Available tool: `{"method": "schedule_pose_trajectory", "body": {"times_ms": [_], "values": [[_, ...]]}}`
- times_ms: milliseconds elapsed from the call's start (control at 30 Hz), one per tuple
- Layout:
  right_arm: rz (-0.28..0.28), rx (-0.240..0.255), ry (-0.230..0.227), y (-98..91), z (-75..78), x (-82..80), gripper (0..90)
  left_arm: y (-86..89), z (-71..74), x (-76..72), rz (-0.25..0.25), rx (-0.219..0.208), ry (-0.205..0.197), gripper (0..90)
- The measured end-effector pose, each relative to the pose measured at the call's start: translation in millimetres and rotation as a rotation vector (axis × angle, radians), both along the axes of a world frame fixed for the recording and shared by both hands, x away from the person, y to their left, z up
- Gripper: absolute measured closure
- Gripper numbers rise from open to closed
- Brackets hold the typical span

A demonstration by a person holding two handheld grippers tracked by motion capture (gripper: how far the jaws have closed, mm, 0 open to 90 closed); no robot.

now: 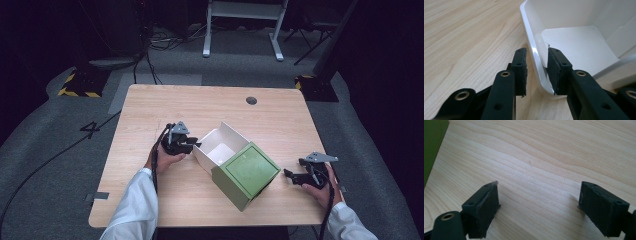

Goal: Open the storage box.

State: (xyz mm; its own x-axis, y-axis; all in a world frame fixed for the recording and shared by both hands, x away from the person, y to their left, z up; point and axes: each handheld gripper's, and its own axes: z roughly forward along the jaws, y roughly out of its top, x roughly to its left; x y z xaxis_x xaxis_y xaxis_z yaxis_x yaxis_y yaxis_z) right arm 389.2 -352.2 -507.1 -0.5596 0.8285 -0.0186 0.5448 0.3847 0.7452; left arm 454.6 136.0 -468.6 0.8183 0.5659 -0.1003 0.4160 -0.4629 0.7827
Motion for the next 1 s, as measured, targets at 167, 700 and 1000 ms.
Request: {"method": "schedule_pose_trajectory", "body": {"times_ms": [167, 700, 1000], "values": [[0.001, 0.0, 0.0, 0.0, 0.0, 0.0, 16.4, 4.1, 8.4, -2.0, 0.031, -0.024, -0.049, 62.5], [0.0, 0.0, 0.0, 0.0, 0.0, 0.0, 16.4, 15.3, 27.5, -12.9, 0.087, -0.009, -0.118, 53.0], [0.0, 0.0, 0.0, 0.0, 0.0, -0.1, 16.4, 20.5, 39.5, -27.0, 0.11, 0.031, -0.152, 47.6]]}}
